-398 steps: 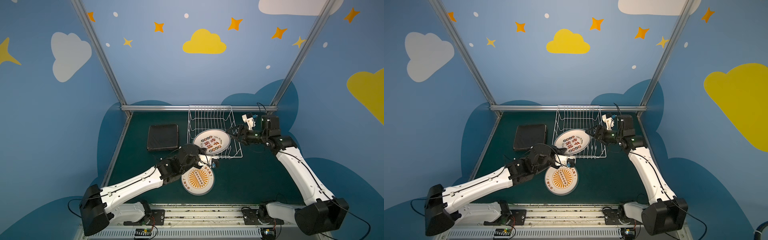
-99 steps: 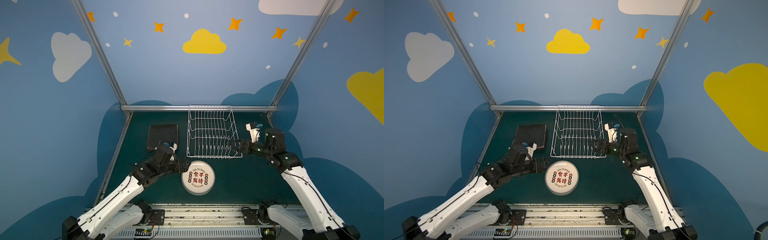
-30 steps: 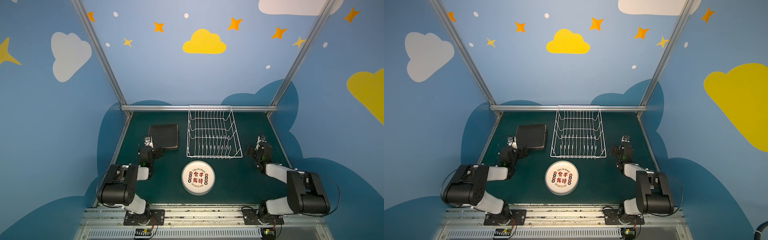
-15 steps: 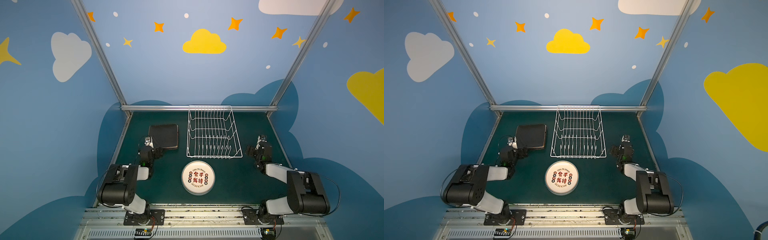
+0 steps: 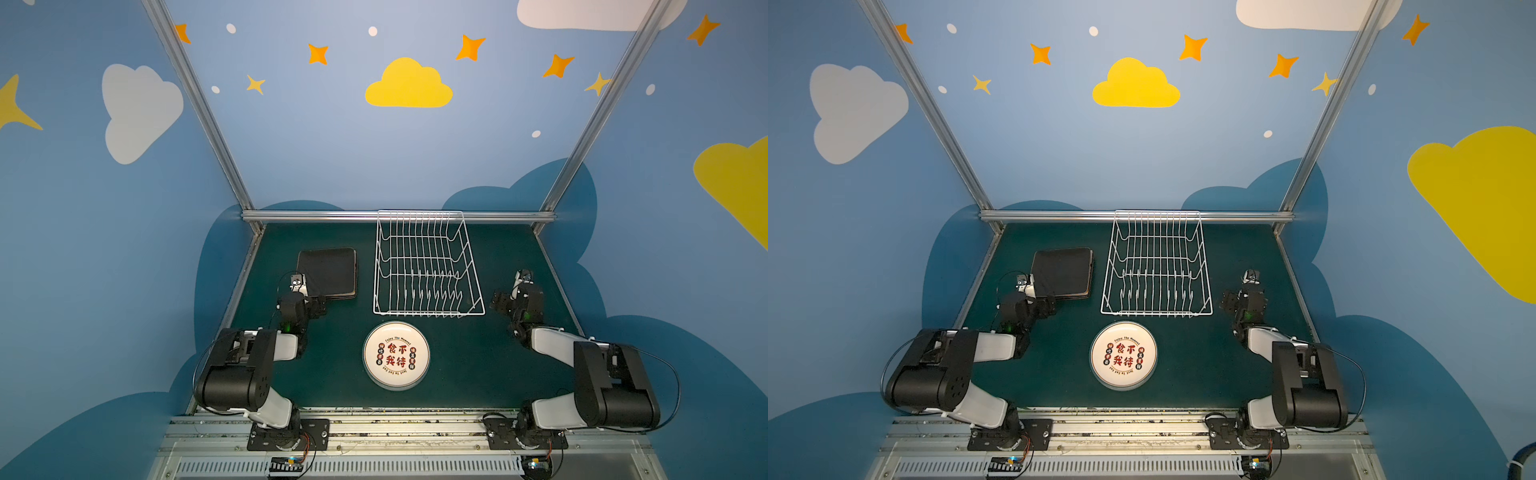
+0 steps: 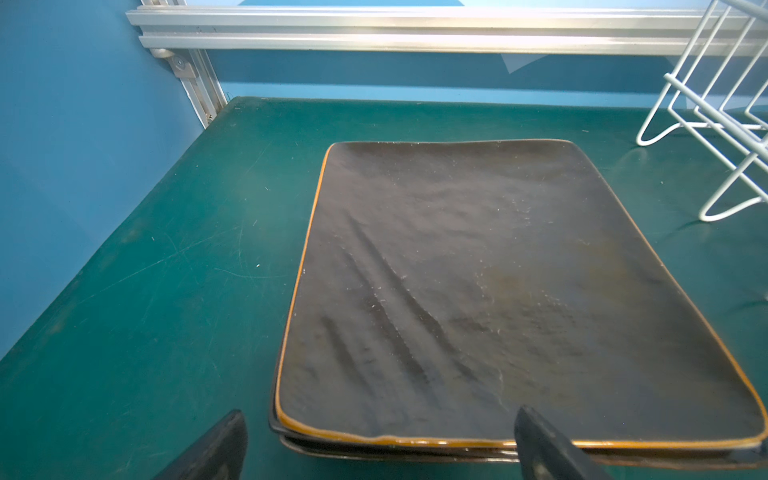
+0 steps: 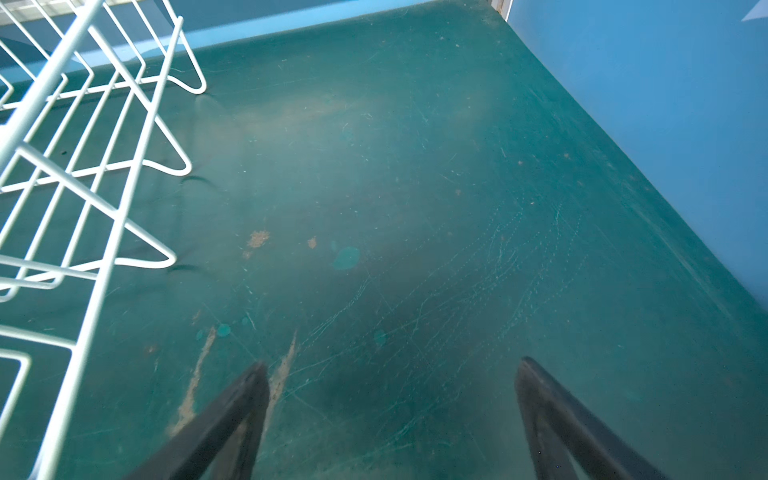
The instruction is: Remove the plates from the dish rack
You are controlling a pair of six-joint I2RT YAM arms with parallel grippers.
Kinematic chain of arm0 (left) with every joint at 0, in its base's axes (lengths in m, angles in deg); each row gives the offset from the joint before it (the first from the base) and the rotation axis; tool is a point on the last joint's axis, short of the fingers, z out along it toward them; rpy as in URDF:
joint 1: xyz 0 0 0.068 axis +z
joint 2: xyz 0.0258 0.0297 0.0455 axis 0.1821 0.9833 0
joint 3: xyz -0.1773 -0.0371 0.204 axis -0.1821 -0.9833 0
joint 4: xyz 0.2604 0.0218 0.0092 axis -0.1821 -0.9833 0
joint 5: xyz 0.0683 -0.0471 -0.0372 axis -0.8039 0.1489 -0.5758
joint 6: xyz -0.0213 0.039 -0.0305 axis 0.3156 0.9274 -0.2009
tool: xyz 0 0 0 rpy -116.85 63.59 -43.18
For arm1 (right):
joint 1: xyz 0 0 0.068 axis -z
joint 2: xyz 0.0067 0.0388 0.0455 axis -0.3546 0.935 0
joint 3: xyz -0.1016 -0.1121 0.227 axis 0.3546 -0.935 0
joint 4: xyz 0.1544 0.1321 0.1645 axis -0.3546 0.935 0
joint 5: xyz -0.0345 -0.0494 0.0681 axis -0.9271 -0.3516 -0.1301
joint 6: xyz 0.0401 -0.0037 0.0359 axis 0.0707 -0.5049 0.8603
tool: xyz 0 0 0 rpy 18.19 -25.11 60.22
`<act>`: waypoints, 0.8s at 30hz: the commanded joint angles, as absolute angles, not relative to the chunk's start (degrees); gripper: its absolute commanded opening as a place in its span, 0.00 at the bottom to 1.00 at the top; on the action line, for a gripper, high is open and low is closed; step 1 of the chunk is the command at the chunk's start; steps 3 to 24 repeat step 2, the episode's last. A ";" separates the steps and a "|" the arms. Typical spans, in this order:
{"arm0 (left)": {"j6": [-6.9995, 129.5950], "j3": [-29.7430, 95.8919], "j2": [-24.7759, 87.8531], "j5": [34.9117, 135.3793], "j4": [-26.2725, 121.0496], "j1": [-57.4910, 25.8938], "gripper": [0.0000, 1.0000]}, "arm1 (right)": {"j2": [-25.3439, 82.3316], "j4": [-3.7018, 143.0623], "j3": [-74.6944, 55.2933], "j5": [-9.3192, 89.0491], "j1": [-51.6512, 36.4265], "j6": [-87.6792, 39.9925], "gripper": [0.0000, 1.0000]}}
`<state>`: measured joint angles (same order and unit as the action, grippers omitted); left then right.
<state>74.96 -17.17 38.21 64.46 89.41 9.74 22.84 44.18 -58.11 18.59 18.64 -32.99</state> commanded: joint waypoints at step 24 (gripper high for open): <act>75.27 -15.67 37.44 65.05 88.78 9.99 0.99 | 23.19 43.37 -57.60 18.65 18.37 -32.97 0.92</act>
